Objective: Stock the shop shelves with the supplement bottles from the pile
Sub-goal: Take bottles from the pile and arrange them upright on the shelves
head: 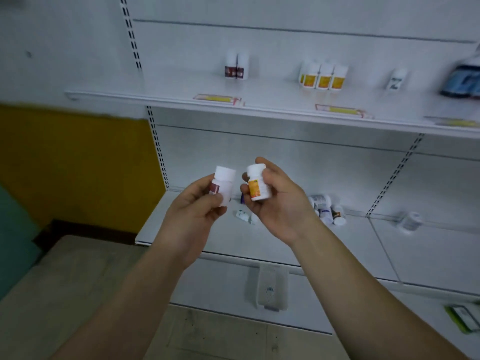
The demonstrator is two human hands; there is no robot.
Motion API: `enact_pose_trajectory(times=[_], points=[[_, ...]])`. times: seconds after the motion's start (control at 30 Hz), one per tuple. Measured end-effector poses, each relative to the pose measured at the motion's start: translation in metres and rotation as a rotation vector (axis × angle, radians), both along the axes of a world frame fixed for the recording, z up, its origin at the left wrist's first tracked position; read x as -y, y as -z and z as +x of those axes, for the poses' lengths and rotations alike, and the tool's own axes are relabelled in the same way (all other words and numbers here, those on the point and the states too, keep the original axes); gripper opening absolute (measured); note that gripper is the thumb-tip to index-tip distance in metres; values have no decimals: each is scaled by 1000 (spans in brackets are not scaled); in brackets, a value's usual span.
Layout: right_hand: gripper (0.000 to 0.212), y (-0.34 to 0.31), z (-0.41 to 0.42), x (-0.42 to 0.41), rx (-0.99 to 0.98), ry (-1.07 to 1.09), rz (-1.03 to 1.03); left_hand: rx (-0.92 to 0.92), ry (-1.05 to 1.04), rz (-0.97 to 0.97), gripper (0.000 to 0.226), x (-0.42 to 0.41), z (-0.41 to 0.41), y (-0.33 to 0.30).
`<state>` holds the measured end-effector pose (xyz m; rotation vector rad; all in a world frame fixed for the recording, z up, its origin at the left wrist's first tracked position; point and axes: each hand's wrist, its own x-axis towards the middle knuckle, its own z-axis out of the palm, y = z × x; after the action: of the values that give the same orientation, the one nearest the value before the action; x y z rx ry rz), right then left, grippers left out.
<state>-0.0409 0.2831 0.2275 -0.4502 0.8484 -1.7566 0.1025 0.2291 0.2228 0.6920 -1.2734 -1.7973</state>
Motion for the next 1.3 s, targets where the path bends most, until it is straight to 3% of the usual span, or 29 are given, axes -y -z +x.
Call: enact_pose_trajectory(times=[0.3, 0.5, 0.67, 0.8, 0.9, 1.0, 1.13, 1.3], points=[[19, -61, 30, -11, -101, 7, -99, 59, -1, -186, 35, -4, 28, -54], [22, -98, 11, -6, -262, 70, -145, 57, 60, -265, 60, 12, 16, -95], [26, -127, -32, -1, -405, 149, -165, 146, 116, -332, 51, 34, -14, -122], [19, -143, -80, 6, -488, 192, -137, 184, 120, -348, 45, 61, -52, -134], [16, -151, -122, 12, -674, 240, -23, 235, 128, -393, 35, 80, -88, -144], [16, -156, -165, 30, -927, 289, 128, 380, 103, -554, 32, 99, -127, -152], [23, -153, -207, 62, -1288, 282, 295, 646, 63, -811, 40, 127, -168, -152], [36, -139, -235, 92, -1618, 253, 427, 793, 39, -876, 51, 165, -184, -138]])
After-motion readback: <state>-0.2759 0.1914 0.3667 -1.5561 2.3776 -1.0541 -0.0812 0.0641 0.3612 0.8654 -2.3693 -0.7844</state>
